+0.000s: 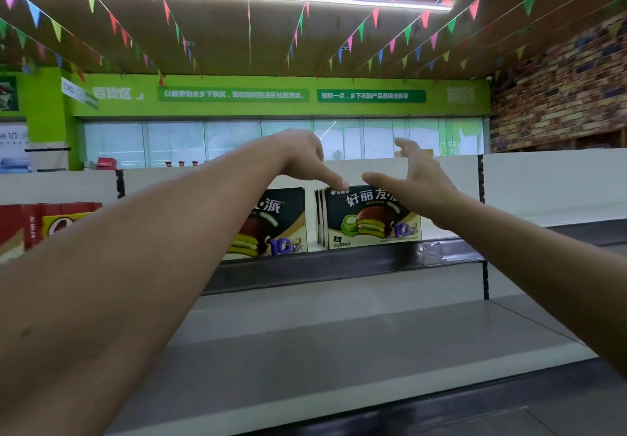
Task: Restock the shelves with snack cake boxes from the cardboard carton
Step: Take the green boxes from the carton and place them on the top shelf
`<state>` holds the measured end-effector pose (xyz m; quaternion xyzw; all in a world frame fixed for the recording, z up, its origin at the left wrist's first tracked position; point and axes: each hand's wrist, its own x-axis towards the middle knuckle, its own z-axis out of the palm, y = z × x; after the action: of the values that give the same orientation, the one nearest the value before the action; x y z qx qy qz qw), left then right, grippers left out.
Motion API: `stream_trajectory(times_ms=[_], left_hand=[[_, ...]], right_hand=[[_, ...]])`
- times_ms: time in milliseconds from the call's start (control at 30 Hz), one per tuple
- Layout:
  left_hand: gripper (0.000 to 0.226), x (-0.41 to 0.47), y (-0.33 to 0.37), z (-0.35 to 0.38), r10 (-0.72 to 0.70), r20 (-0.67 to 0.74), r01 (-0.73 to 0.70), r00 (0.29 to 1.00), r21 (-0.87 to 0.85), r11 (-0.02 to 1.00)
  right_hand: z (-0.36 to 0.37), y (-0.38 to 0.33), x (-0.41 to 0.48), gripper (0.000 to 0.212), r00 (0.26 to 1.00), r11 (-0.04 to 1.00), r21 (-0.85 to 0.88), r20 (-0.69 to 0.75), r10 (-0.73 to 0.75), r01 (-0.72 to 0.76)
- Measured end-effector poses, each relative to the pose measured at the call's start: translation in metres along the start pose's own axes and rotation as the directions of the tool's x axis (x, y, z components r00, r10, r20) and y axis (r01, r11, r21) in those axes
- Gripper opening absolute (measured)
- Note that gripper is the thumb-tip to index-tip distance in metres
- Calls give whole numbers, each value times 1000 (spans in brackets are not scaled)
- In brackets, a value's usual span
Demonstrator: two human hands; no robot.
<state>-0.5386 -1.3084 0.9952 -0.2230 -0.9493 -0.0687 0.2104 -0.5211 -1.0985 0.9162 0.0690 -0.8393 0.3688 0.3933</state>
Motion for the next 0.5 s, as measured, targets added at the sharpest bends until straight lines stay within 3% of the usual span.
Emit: stream_trajectory(times_ms=[133,233,500], left_hand=[[61,-21,-17,-14,12,-122,-27,992,-127,992],[48,-41,-34,-25,17,-192,-48,981,-157,986],[34,-122,-95,-59,-47,-324,-16,945,-190,982]], right_hand=[[10,-29,-16,80,984,982,-79,-29,-175,173],[23,-57,-31,70,972,972,-37,23,-233,233],[65,-138,-74,57,937,940,49,77,-340,337]])
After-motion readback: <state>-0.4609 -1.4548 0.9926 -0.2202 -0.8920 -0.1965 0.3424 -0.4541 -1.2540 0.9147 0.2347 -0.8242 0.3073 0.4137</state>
